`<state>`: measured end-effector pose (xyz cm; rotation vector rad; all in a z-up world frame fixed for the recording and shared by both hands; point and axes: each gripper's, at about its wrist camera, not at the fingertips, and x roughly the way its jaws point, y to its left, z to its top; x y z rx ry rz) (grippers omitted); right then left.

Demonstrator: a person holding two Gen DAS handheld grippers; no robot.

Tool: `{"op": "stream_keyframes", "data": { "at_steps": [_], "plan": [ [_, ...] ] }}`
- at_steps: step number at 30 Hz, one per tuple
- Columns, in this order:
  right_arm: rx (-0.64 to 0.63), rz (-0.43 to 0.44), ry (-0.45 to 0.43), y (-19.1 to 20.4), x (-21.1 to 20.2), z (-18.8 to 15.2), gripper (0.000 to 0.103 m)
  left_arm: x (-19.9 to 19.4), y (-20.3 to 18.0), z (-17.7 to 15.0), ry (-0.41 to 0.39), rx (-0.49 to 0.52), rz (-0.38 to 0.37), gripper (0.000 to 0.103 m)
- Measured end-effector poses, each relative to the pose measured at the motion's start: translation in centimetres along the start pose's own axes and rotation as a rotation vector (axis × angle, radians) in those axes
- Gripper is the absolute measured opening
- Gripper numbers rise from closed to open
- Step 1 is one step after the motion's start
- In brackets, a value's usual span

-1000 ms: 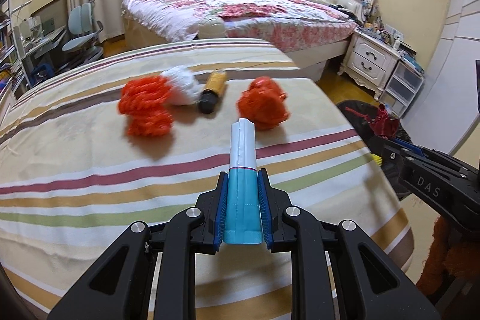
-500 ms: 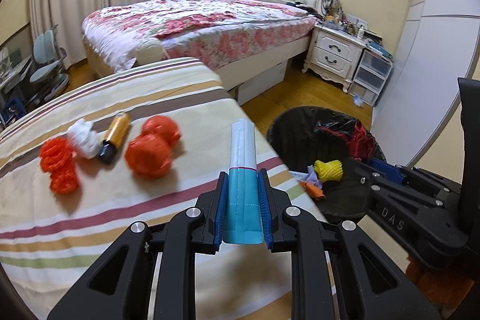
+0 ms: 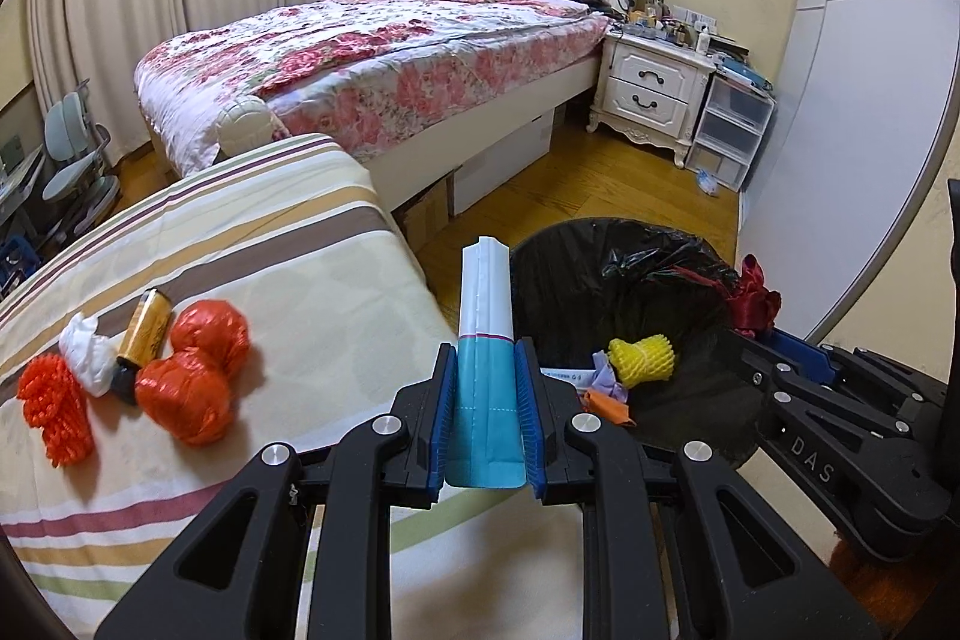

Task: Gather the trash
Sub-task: 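Open the left tool to drop the blue-white tube into the bin, then move both tools back to the bed and close the left tool on the orange mesh net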

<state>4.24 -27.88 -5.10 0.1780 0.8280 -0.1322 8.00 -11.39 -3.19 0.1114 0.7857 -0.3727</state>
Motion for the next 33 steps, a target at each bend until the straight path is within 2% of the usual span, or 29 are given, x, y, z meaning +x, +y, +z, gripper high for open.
{"op": "stream_keyframes", "data": {
  "at_steps": [11,13,14,15,18,22,26,28,33],
  "plan": [
    [0.027,-0.032,0.013,-1.6,1.0,-0.1,0.026,3.1,-2.7,1.1,0.033,0.051,-0.013,0.021],
    [0.035,-0.036,0.013,-1.9,1.0,-0.1,0.031,3.7,-2.8,1.0,0.050,0.053,-0.012,0.022],
    [0.038,-0.041,0.009,-2.1,1.0,-0.2,0.037,3.9,-2.8,1.0,0.057,0.051,-0.010,0.022],
    [0.039,-0.044,0.007,-2.1,0.9,-0.1,0.039,4.2,-2.8,0.9,0.066,0.046,-0.009,0.025],
    [0.048,-0.051,0.004,-2.3,0.7,-0.2,0.042,4.4,-2.7,0.8,0.073,0.029,-0.006,0.042],
    [0.059,-0.061,-0.005,-2.7,0.3,-0.3,0.049,4.1,-2.5,0.8,0.061,0.025,0.001,0.056],
    [0.069,-0.066,-0.018,-2.8,-0.1,-0.3,0.057,3.4,-2.3,1.0,0.042,0.022,0.005,0.062],
    [0.072,-0.063,-0.020,-2.7,-0.1,-0.3,0.058,2.9,-2.0,1.1,0.027,0.021,0.010,0.067],
    [0.069,-0.057,-0.024,-2.2,-0.6,-0.5,0.062,1.3,-1.0,1.1,-0.005,0.007,0.026,0.070]
  ]
}}
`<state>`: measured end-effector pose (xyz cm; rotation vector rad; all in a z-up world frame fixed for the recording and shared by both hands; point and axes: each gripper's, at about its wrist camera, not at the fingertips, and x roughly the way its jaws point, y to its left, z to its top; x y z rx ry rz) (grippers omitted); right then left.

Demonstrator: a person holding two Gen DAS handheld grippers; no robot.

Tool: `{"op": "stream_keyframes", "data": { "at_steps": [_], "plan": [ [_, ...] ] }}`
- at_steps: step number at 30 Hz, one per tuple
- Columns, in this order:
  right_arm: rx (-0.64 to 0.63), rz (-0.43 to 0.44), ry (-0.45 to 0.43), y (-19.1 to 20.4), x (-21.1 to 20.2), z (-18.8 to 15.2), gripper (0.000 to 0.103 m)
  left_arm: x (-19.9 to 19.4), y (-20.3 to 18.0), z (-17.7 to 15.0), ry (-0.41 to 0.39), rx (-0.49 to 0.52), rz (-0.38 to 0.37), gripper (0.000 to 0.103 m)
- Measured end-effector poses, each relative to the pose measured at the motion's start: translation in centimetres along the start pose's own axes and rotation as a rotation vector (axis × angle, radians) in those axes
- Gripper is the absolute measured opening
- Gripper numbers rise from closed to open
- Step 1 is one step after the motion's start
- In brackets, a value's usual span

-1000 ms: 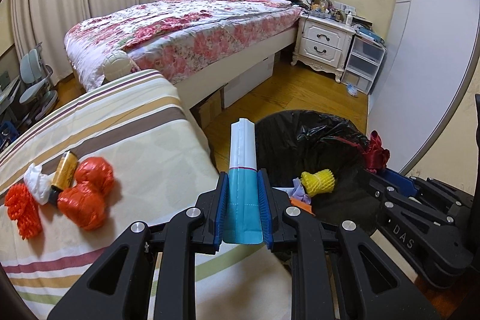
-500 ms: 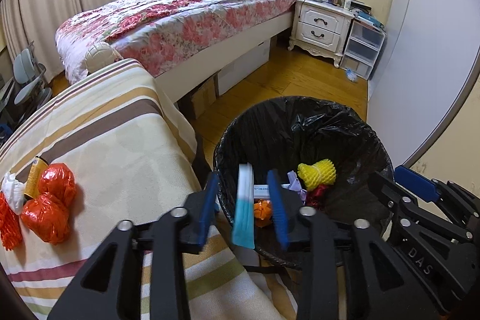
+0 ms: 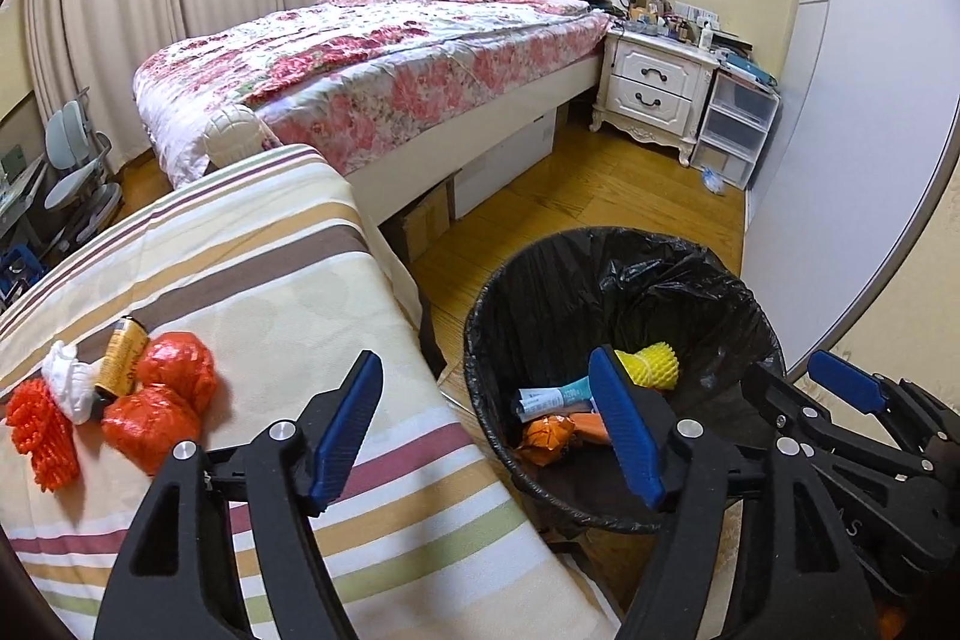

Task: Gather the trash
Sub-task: 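Move both tools back to the bed and close the left tool on the orange mesh net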

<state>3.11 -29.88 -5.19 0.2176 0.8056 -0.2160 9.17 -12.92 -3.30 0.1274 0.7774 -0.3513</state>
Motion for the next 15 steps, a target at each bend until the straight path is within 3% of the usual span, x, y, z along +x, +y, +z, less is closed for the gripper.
{"op": "stream_keyframes", "data": {
  "at_steps": [9,15],
  "plan": [
    [-0.014,0.044,0.001,2.4,-0.9,-0.7,0.067,-2.7,3.9,-1.2,-0.018,-0.073,0.062,0.071],
    [-0.074,0.098,0.015,6.1,-1.0,-1.5,0.070,-4.4,7.3,-2.9,-0.019,-0.133,0.124,0.073]
  ]
}}
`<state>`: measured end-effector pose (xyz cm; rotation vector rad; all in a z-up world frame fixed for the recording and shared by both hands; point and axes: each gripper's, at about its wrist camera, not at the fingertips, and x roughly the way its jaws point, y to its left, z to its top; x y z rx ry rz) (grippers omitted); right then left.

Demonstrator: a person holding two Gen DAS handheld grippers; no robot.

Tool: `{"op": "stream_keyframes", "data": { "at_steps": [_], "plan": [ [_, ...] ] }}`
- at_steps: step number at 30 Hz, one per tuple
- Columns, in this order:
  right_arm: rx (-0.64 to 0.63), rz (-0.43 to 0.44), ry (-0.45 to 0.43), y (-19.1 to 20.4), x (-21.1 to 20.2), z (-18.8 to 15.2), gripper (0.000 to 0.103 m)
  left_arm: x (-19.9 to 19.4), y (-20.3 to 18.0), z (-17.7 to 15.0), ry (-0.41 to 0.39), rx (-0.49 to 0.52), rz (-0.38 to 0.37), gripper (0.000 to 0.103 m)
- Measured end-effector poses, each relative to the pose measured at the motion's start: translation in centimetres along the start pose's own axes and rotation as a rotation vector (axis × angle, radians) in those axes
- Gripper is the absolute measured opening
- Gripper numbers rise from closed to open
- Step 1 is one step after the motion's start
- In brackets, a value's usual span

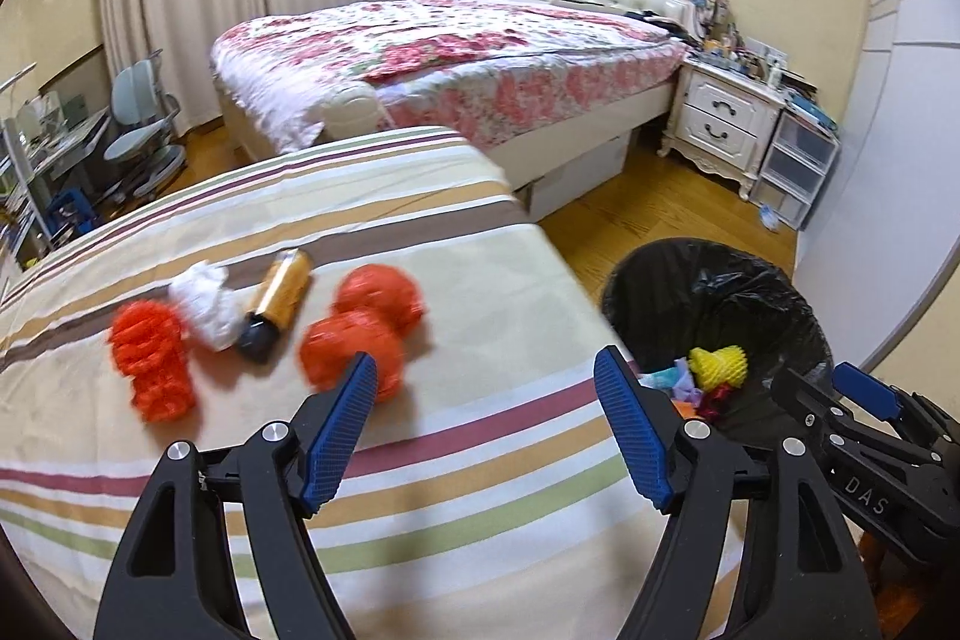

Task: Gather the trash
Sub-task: 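Move both tools back to the bed and close the left tool on the orange mesh net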

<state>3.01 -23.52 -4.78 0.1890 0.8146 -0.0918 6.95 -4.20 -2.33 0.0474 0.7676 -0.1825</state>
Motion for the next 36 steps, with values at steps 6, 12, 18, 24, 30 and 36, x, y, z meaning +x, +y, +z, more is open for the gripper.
{"op": "stream_keyframes", "data": {
  "at_steps": [6,12,18,24,30,36],
  "plan": [
    [-0.079,0.072,0.019,4.7,0.3,-0.7,0.071,-1.2,4.8,-1.2,-0.006,-0.072,0.103,0.073],
    [-0.156,0.134,0.038,9.1,0.5,-1.1,0.072,-2.1,10.0,-1.9,-0.018,-0.167,0.218,0.078],
    [-0.216,0.174,0.061,12.9,1.2,-1.3,0.072,-0.7,13.2,-1.8,0.018,-0.213,0.250,0.078],
    [-0.259,0.192,0.084,15.4,1.9,-1.8,0.073,0.5,14.6,-1.9,0.052,-0.210,0.223,0.068],
    [-0.276,0.205,0.092,17.1,2.4,-1.7,0.073,0.7,15.6,-2.9,0.085,-0.227,0.165,0.041],
    [-0.283,0.225,0.090,19.0,2.8,-1.2,0.074,-0.3,16.6,-3.5,0.071,-0.239,0.154,0.035]
  ]
}}
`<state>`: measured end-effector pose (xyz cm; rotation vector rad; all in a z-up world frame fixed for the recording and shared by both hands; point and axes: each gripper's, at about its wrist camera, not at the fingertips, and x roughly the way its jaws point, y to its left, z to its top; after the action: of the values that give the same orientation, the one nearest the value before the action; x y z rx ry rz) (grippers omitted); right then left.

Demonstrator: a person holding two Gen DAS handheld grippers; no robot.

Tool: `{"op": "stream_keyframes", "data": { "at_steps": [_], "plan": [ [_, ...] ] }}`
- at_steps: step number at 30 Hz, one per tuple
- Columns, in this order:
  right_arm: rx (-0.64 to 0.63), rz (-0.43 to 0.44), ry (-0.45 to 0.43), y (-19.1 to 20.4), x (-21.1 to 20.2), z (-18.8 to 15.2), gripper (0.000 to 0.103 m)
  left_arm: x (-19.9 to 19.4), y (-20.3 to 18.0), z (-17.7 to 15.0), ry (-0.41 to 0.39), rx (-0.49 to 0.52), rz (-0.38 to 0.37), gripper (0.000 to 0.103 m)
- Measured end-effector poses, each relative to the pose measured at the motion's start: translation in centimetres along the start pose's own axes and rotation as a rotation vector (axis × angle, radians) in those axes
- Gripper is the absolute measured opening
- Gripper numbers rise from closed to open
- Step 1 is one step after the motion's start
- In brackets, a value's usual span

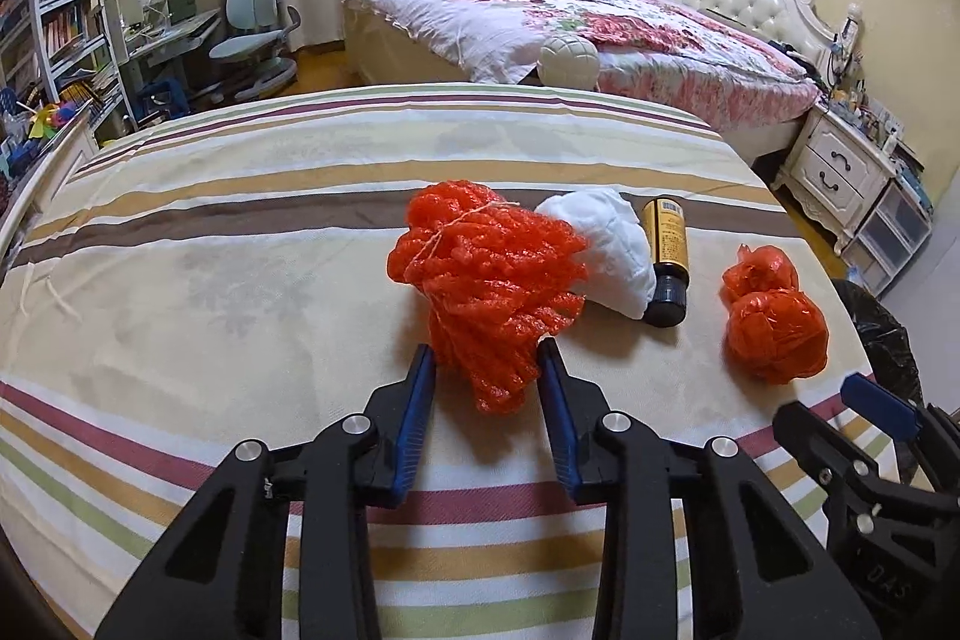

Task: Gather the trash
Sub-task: 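Lift the orange mesh net with the left tool while the right tool carries the red bag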

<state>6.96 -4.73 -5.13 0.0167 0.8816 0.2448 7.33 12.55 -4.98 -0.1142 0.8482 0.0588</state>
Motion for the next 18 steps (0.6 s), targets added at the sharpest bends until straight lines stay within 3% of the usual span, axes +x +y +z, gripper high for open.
{"op": "stream_keyframes", "data": {
  "at_steps": [3,13,18],
  "plan": [
    [0.000,0.003,-0.003,0.6,0.5,0.5,0.079,-0.5,1.1,-0.2,0.000,-0.022,-0.004,0.034],
    [0.008,-0.013,0.000,1.4,2.2,1.9,0.077,-1.9,3.2,-0.7,-0.009,-0.057,-0.003,0.034],
    [0.005,-0.025,0.012,1.3,2.8,1.9,0.043,-2.1,3.3,-0.9,-0.008,-0.062,-0.010,0.034]
  ]
}}
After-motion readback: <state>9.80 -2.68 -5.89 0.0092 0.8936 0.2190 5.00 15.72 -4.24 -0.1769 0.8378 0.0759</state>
